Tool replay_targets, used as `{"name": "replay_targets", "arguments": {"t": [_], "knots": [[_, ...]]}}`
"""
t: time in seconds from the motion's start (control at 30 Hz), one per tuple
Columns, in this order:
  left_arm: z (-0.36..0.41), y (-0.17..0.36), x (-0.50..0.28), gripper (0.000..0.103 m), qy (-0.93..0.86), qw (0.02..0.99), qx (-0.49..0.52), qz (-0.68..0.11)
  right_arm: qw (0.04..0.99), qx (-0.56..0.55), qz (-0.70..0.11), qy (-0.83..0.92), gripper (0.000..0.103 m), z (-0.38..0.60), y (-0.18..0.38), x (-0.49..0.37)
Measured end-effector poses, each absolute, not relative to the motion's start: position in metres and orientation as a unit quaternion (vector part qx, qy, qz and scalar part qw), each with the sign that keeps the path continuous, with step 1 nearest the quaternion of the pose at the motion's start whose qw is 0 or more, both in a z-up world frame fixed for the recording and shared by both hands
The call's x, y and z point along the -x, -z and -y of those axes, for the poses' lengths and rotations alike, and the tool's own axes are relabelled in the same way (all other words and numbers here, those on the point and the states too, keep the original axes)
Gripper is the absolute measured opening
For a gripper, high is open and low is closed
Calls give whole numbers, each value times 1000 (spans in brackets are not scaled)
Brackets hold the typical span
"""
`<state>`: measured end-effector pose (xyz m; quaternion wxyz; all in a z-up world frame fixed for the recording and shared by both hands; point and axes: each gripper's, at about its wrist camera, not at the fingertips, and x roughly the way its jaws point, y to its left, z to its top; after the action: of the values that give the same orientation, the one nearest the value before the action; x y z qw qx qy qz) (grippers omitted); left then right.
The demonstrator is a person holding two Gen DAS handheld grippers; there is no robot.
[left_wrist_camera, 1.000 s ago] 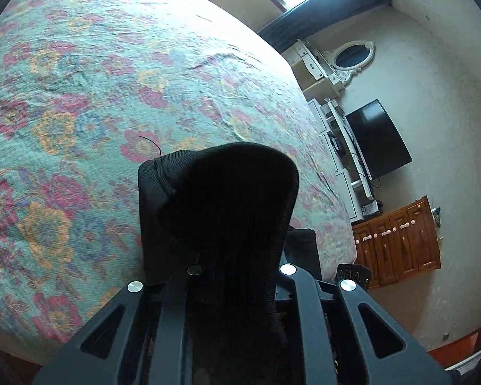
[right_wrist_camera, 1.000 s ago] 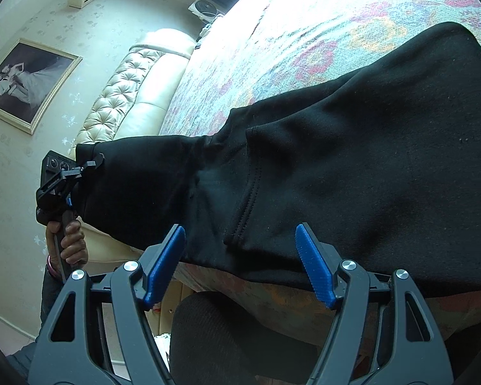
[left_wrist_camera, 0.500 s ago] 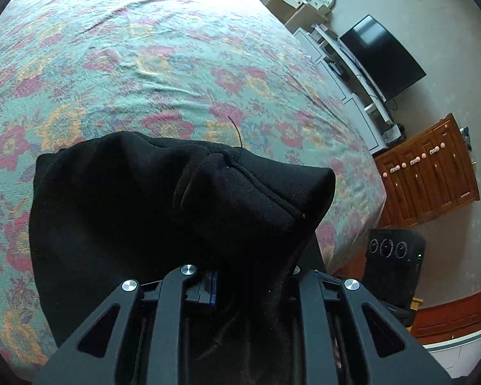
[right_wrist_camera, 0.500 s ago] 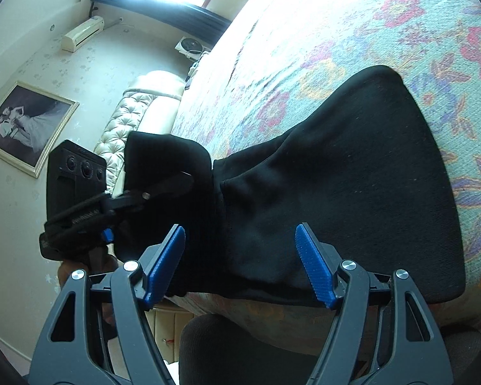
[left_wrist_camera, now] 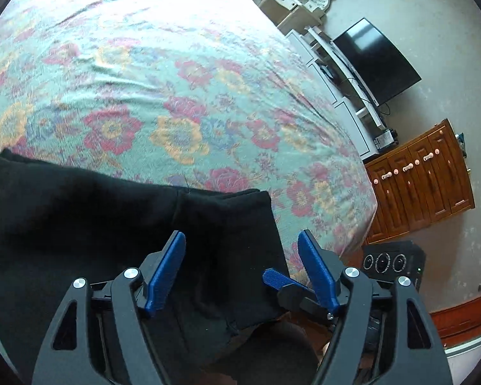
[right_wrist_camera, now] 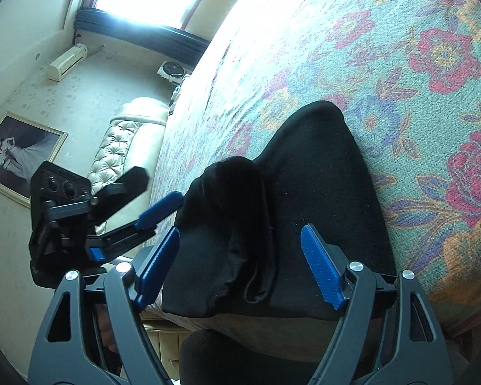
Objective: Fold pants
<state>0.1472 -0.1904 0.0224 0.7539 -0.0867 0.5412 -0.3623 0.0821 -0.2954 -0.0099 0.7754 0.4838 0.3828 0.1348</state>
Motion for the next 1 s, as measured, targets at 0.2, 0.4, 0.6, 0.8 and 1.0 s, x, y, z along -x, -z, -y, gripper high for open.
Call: {"name": "replay_targets", "arguments": {"t": [0.2, 0.4, 0.6, 0.8, 1.0], "knots": [[123, -54, -132, 80, 339, 803, 92, -481, 776, -479, -380, -156, 79, 295, 7, -87], [20, -29, -130, 80, 248, 833, 123, -479, 782, -418, -441, -142, 79, 268, 18, -114], [-47, 12, -128, 80, 199, 813, 199, -509, 772, -388, -473, -171, 79, 236, 21, -134], [-60, 36, -125, 80, 194, 796, 235, -523, 778, -340, -501, -166, 76, 216, 21, -145], [-52, 42, -128, 80, 203, 793, 231, -526, 779, -323, -514, -160, 26, 218, 30, -142]]}}
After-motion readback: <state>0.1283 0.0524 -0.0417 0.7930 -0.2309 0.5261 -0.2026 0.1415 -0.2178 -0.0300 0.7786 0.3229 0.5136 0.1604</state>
